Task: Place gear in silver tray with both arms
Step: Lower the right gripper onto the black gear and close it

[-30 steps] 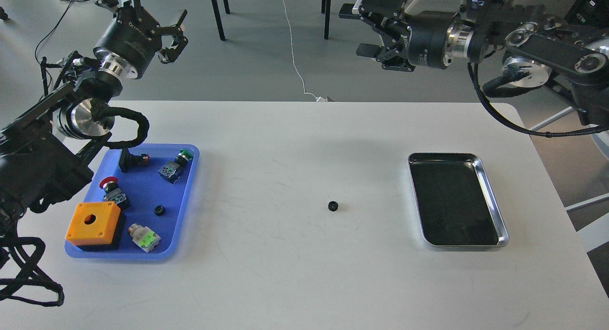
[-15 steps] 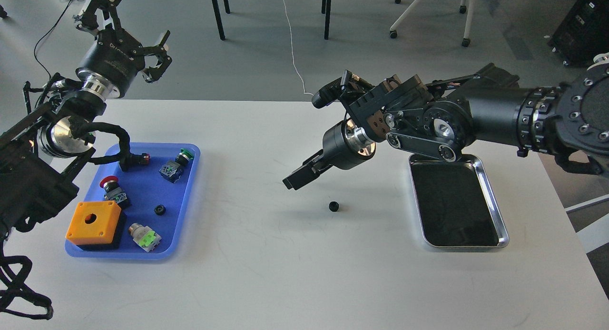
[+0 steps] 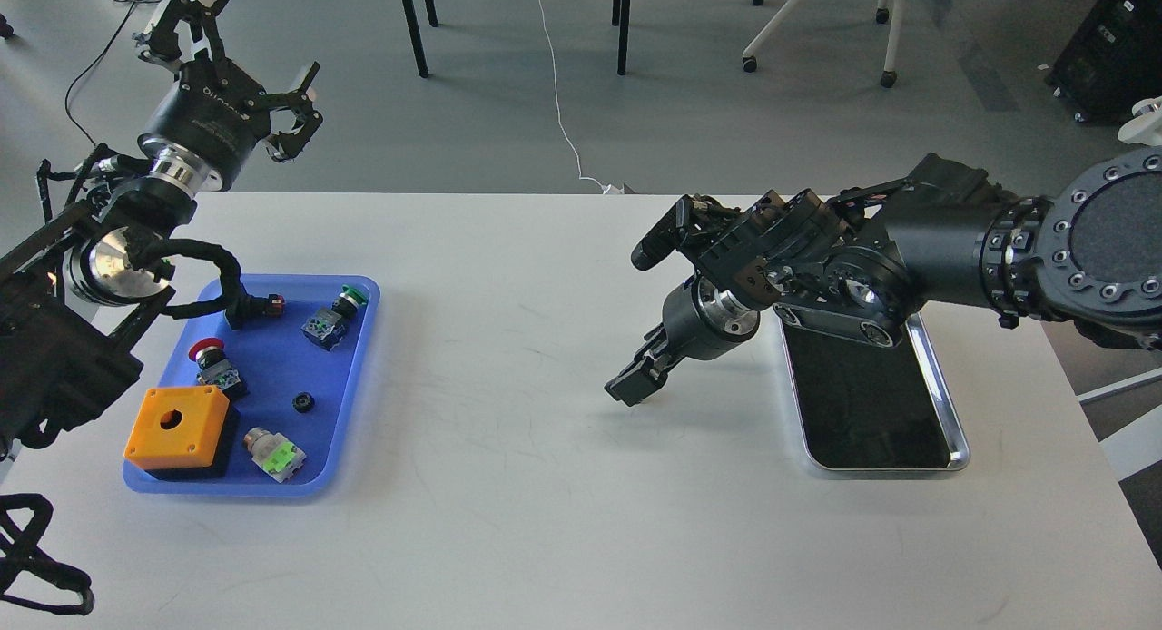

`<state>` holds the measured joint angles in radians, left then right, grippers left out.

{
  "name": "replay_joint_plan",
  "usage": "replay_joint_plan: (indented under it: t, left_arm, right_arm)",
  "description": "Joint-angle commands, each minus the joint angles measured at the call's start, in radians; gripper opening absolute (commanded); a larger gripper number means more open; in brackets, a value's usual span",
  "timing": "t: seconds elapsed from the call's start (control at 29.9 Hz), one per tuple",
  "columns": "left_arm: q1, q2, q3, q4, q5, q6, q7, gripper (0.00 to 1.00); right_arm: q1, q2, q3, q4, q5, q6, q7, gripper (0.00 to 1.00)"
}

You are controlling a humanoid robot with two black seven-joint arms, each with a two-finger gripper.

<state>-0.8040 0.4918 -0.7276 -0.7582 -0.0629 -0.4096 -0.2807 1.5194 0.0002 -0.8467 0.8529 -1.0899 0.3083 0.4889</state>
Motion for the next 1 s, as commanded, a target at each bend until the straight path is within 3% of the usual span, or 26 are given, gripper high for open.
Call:
replay_joint_plan:
  t: [0.0,0.17,0.5,0.97]
  left_arm:
    - [0.000,0.004,0.000,0.000,0.000,-0.005,0.000,0.98]
    - [0.000,0.007,0.000,0.000,0.000,-0.005,0.000,0.98]
    - [0.000,0.007,0.000,-0.001,0.000,-0.001,0.000,0.98]
    - [0.000,0.013,0.002,0.000,0.001,0.000,0.000,0.98]
  right_arm:
    - [-0.024,0.000,-0.008,-0.006,-0.018,-0.005,0.000,0.81]
    - [-0.064,0.000,-0.008,-0.028,-0.018,-0.027,0.000,0.70]
    - [-0.107,0.000,-0.006,-0.054,-0.018,-0.173,0.000,0.66]
    - [-0.143,0.000,-0.006,-0.074,-0.018,-0.224,0.000,0.56]
